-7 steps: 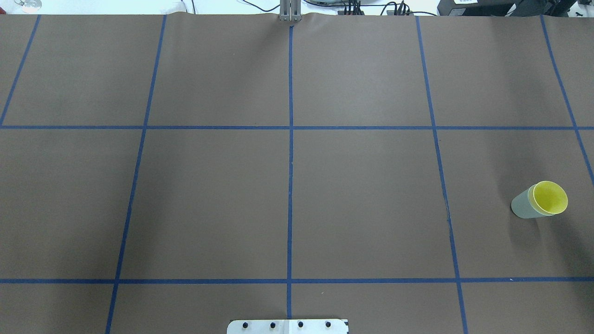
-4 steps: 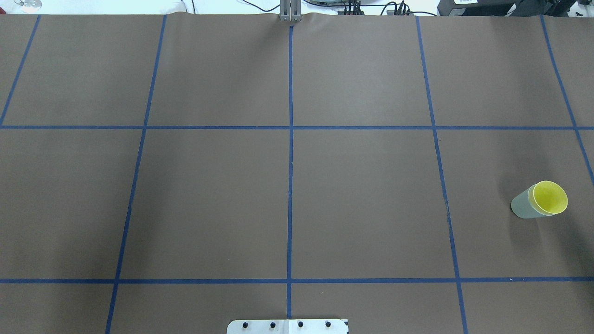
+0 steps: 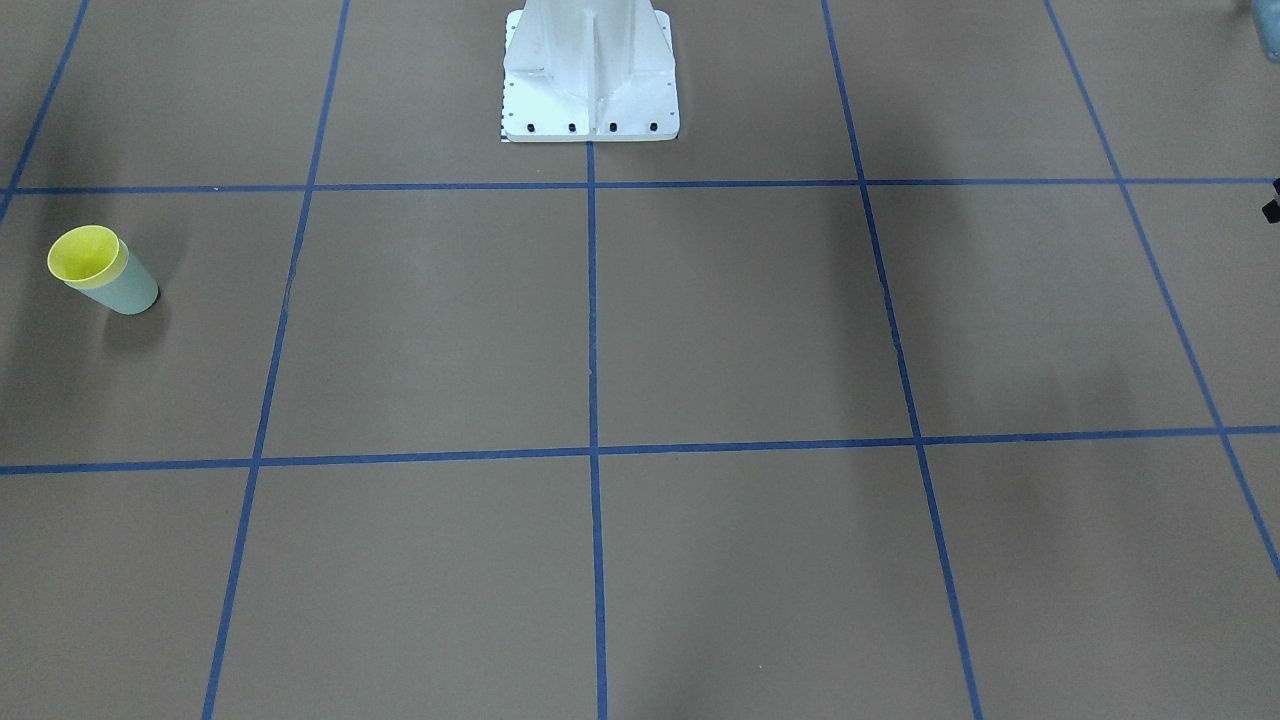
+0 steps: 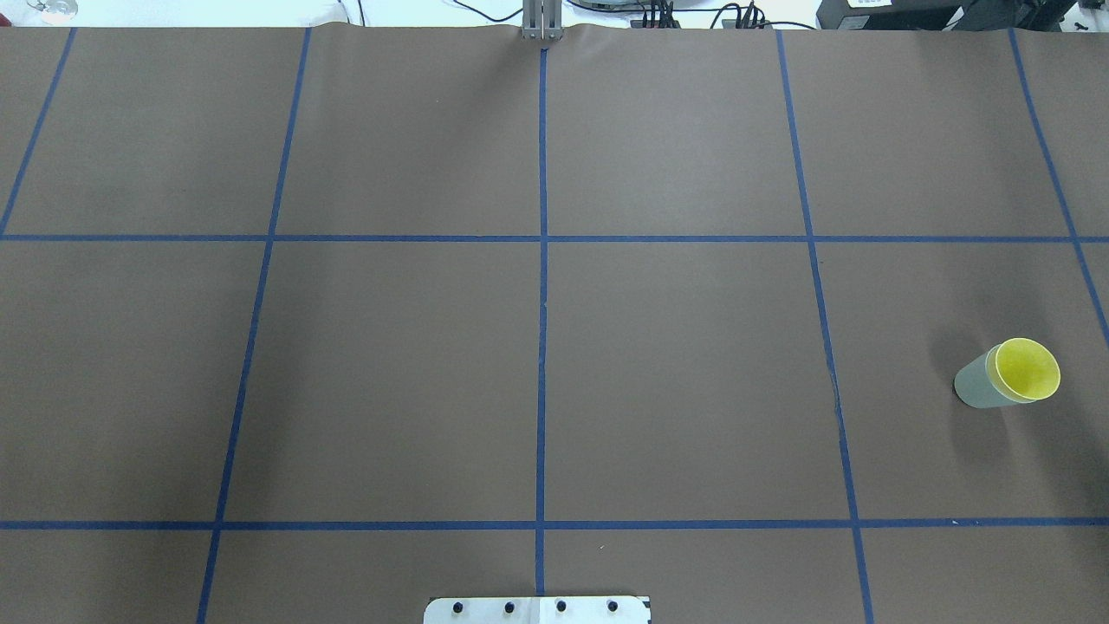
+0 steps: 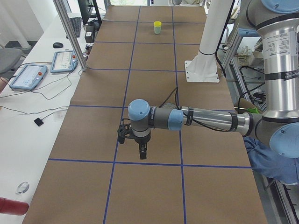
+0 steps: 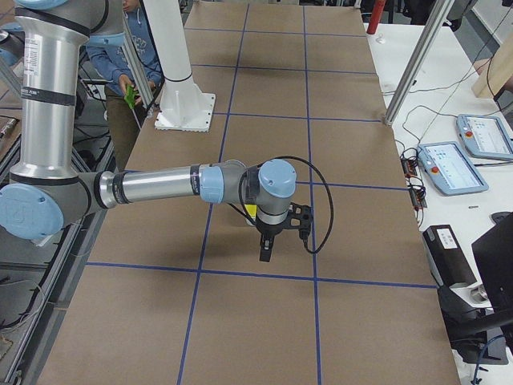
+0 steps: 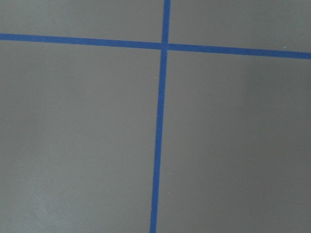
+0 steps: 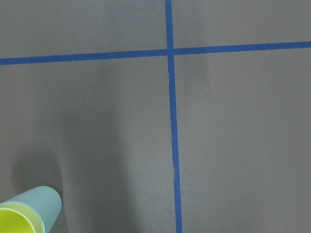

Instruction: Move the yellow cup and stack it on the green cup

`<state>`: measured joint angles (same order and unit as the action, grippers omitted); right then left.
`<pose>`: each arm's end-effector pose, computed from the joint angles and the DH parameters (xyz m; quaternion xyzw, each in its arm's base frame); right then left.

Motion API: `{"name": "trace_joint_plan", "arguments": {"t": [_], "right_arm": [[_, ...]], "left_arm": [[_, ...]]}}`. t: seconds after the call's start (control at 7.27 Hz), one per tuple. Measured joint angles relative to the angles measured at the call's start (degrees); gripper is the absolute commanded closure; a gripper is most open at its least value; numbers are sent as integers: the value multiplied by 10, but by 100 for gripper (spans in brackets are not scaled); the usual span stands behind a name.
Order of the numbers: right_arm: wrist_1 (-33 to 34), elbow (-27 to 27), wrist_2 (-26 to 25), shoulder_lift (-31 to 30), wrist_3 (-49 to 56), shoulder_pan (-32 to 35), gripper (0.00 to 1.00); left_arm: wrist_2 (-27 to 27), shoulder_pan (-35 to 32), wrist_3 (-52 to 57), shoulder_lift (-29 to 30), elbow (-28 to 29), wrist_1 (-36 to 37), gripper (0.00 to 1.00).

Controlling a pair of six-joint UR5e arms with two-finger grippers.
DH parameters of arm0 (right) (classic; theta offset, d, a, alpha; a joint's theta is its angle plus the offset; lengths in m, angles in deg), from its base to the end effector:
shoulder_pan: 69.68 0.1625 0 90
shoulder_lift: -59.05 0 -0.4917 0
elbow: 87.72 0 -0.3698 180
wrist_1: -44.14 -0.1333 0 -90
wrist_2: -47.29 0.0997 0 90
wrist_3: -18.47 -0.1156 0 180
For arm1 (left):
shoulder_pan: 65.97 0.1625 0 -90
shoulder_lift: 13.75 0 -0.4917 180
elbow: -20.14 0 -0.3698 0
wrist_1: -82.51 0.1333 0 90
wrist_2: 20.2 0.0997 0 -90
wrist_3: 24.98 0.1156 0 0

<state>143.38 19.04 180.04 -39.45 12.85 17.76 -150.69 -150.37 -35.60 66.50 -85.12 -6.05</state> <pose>0.0373 -0.3936 0.6823 -0.0339 -0.3630 0.0280 0.9308 -0.0199 -0.3943 0.6922 -0.0158 0.3471 -0.0288 0.9373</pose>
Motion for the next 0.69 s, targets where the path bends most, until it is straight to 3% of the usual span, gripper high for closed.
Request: {"name": "trace_joint_plan", "arguments": {"t": [0.69], "right_arm": [[-3,-1,1,-10,3,1,0]], "left_arm": [[-12,1,-5,20,8,3,0]]}}
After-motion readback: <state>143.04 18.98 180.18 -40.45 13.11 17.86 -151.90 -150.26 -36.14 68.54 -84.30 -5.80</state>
